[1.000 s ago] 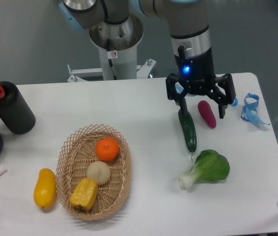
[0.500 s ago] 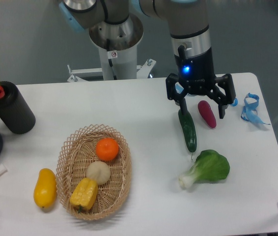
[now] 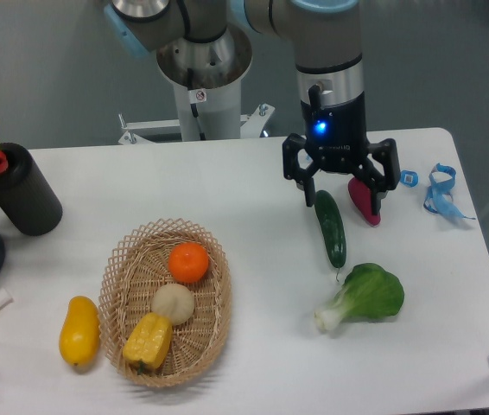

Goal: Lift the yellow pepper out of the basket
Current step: 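Move the open gripper over the basket toward the yellow pepper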

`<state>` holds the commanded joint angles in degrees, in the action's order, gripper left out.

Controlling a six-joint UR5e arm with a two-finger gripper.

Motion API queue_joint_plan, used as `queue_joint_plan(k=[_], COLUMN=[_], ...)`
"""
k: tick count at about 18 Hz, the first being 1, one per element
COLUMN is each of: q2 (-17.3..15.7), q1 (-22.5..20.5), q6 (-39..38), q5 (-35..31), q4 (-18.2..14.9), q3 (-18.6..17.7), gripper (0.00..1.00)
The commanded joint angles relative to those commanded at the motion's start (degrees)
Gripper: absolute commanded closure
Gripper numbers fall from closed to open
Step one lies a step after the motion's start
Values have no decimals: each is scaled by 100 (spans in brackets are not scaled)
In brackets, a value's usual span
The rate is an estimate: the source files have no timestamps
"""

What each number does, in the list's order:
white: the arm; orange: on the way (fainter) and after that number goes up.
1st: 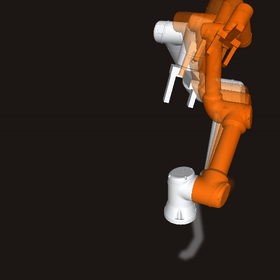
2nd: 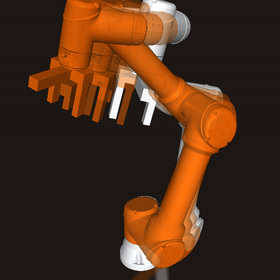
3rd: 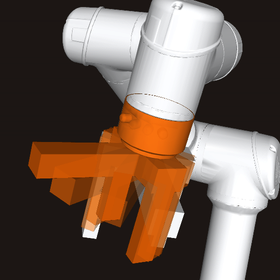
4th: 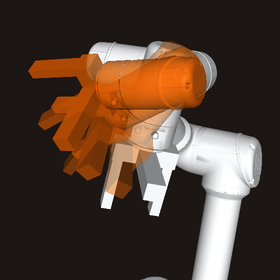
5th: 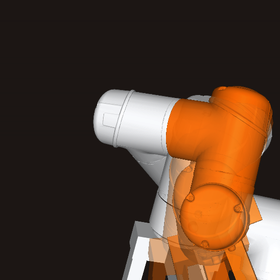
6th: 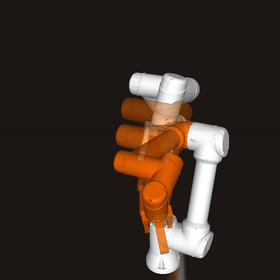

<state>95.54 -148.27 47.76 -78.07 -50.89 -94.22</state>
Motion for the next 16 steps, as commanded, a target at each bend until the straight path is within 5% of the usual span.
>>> queue_joint_plan(k=[9,16], q2=[131,746], q1=[439,1133], q6=[-1539,-2630], q5=[617,582], q4=[0,0], q3=[79,255], gripper=[0,0])
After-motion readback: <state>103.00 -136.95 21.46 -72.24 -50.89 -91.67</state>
